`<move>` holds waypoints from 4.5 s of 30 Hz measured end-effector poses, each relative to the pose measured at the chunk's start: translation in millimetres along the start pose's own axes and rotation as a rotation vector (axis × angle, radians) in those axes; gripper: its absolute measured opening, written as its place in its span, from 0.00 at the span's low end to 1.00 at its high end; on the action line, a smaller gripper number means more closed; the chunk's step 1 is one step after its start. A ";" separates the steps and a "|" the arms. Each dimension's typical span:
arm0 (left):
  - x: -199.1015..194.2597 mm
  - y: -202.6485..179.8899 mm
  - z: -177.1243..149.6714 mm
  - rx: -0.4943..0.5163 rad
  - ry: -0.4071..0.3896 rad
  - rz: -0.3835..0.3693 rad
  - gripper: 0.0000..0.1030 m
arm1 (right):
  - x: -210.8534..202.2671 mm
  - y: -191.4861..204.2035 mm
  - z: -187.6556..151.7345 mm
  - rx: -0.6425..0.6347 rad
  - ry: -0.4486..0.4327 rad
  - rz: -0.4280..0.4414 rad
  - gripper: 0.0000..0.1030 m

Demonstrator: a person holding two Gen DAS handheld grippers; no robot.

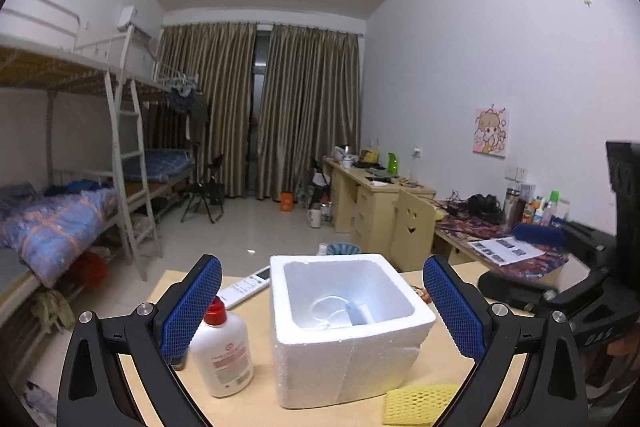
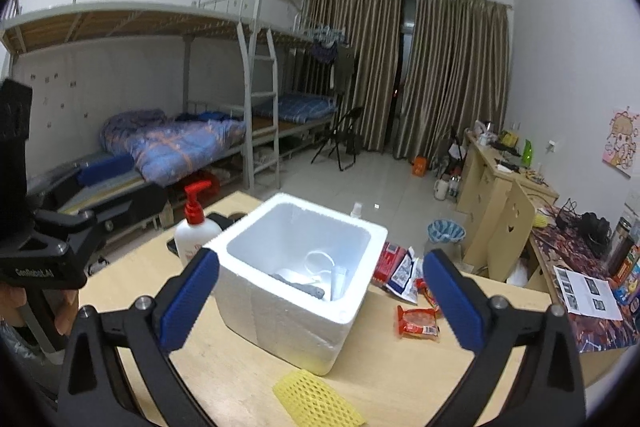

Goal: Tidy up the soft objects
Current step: 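Withdraw both tools from the box back over the table, then reach the right tool to the yellow foam net and grasp it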

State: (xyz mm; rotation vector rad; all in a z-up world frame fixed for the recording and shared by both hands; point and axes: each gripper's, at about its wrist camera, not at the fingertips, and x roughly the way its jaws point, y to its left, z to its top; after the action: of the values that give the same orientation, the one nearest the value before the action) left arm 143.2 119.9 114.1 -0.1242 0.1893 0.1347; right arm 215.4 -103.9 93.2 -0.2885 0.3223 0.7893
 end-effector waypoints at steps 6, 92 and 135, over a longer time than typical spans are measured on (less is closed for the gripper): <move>-28.2 -21.5 -2.4 0.061 -0.022 0.013 0.98 | -31.5 1.5 -5.6 0.026 -0.064 -0.004 1.00; -17.4 -55.5 -156.7 0.013 0.160 -0.157 1.00 | -64.3 -15.9 -163.6 0.174 -0.055 -0.180 1.00; 89.0 -26.1 -198.3 -0.193 0.483 -0.293 0.99 | 47.7 -36.9 -163.2 0.055 0.306 0.069 0.92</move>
State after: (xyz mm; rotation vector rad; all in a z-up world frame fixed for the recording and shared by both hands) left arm 198.1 78.2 -93.7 -0.3750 0.6362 -0.1731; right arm 245.5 -158.3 -69.3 -0.3482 0.6432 0.8026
